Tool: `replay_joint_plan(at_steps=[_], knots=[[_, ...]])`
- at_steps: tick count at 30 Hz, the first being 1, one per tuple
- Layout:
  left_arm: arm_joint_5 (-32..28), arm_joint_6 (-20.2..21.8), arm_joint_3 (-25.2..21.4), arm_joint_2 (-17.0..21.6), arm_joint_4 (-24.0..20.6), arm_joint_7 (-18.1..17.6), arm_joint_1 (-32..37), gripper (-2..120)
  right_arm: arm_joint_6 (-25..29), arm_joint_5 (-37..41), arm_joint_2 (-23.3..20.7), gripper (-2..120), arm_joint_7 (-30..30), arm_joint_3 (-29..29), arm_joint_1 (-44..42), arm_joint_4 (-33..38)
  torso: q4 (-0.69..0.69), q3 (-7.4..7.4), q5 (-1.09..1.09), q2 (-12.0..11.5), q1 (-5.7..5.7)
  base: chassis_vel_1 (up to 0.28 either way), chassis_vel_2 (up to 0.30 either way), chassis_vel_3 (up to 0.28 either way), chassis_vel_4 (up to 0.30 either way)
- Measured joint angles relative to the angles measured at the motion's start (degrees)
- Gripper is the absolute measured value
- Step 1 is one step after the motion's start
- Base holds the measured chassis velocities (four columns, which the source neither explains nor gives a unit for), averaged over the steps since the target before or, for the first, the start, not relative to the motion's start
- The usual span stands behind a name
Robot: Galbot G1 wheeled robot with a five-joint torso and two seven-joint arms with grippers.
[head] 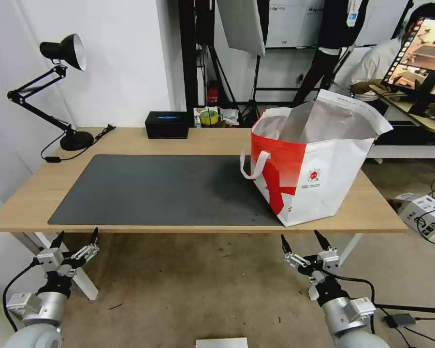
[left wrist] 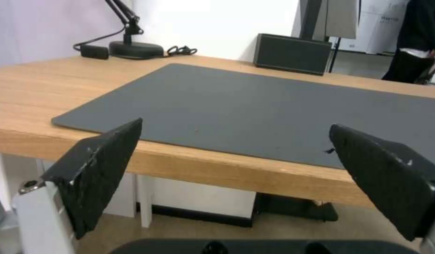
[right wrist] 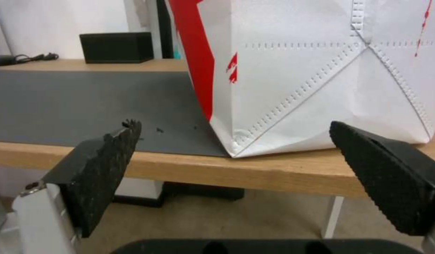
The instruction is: Pick up the trash from the table and place it into the takeout bag.
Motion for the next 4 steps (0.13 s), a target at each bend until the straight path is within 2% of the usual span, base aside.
replay_joint_plan(at_steps=[4], knots=[[-0.01,0.0,0.0,0.02,-0.01,-0.01,-0.01,100,0.0,0.0,0.0,100,0.0,0.0,0.0,0.0,0.0,0.0,0.0,0.0,0.0,0.0,0.0,0.0,0.0]])
